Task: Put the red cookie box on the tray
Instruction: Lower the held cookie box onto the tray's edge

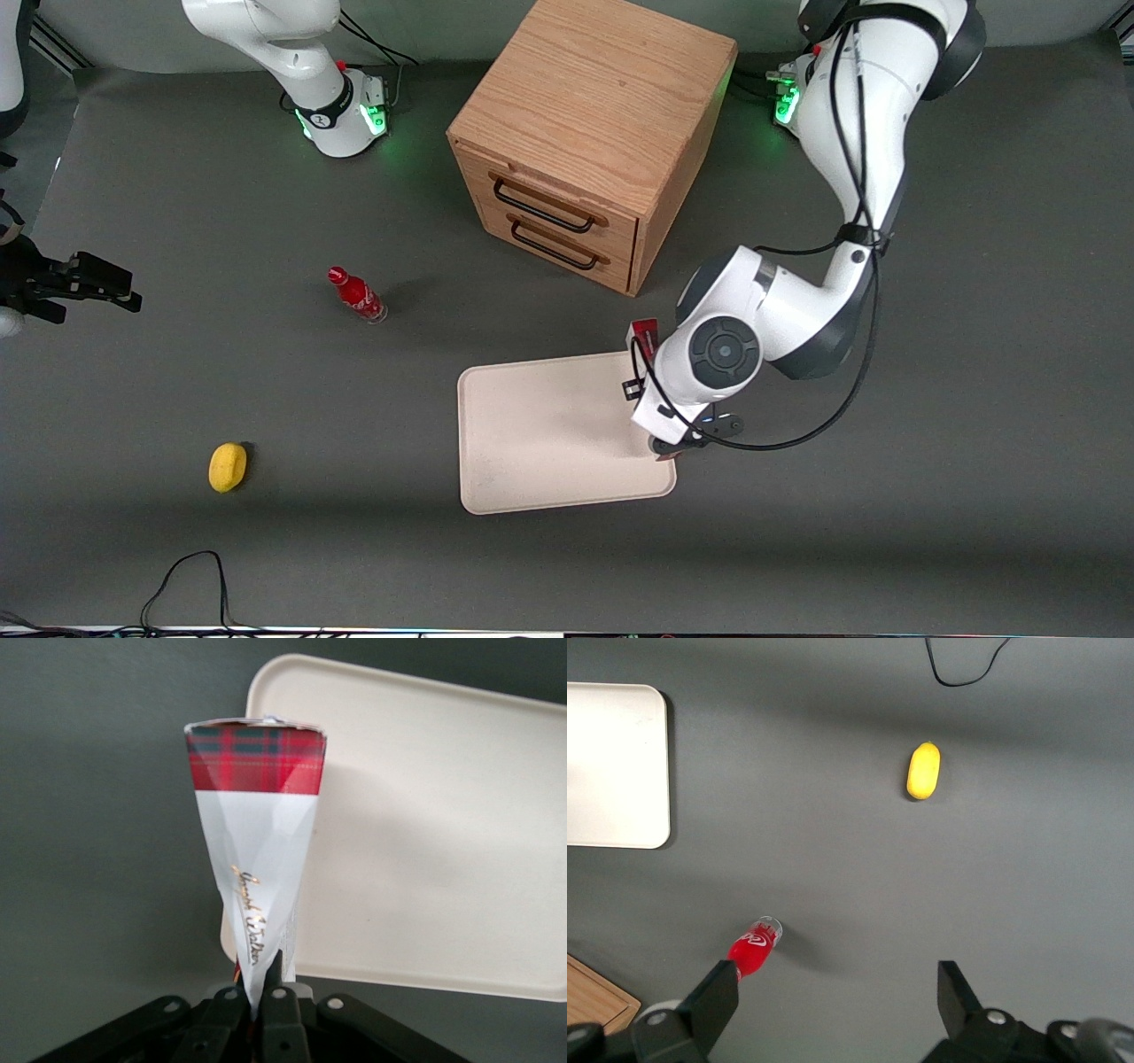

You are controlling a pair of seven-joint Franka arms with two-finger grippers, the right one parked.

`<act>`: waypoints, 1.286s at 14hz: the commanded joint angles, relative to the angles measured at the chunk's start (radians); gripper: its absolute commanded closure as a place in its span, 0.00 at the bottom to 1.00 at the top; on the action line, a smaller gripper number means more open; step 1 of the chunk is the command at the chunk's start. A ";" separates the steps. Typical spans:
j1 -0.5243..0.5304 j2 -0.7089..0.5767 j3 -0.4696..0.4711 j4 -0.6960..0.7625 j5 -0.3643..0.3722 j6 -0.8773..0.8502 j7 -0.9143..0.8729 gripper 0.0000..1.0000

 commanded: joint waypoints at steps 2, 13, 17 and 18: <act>-0.039 0.070 0.017 0.052 0.039 0.045 -0.014 1.00; -0.043 0.098 0.031 0.052 0.056 0.087 -0.006 1.00; -0.041 0.097 0.031 0.047 0.059 0.092 0.015 0.00; -0.041 0.097 0.031 0.047 0.057 0.092 0.020 0.00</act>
